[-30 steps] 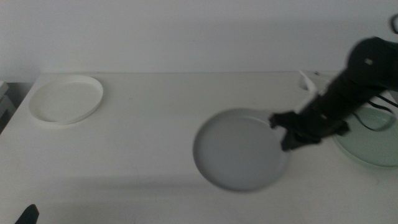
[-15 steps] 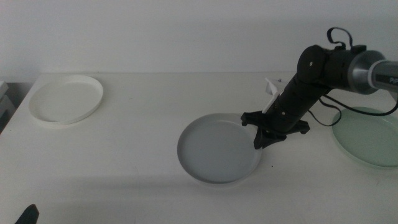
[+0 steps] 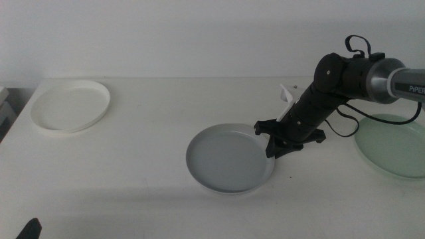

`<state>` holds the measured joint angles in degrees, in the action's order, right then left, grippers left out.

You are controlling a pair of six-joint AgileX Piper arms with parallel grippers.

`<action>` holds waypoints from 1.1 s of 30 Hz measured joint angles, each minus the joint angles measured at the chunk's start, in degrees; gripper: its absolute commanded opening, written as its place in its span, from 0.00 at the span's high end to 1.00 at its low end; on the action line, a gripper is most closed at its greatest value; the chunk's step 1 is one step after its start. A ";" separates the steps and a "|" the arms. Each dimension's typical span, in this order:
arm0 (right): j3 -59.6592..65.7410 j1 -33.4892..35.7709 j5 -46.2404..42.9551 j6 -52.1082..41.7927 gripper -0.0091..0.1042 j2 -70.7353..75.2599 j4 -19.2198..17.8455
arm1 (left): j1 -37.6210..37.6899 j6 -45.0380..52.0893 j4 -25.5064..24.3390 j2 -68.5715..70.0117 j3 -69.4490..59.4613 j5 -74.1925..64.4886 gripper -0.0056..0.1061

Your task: Stack the three bowls on top of each other.

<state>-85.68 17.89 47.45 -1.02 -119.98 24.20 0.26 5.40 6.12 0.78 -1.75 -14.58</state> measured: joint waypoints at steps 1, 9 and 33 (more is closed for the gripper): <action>0.00 0.06 -0.08 0.00 0.65 -0.02 0.00 | 0.00 0.00 0.00 0.00 0.00 0.00 0.14; 0.00 -0.02 0.80 0.00 0.31 6.19 -3.23 | 0.00 0.00 0.00 0.00 0.00 0.00 0.14; -0.11 -38.38 10.06 2.85 0.37 20.67 -16.95 | 0.00 0.05 0.00 0.00 0.00 0.00 0.14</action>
<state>-85.79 -20.49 57.51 1.82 -99.32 7.26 0.26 5.46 6.12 0.78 -1.75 -14.58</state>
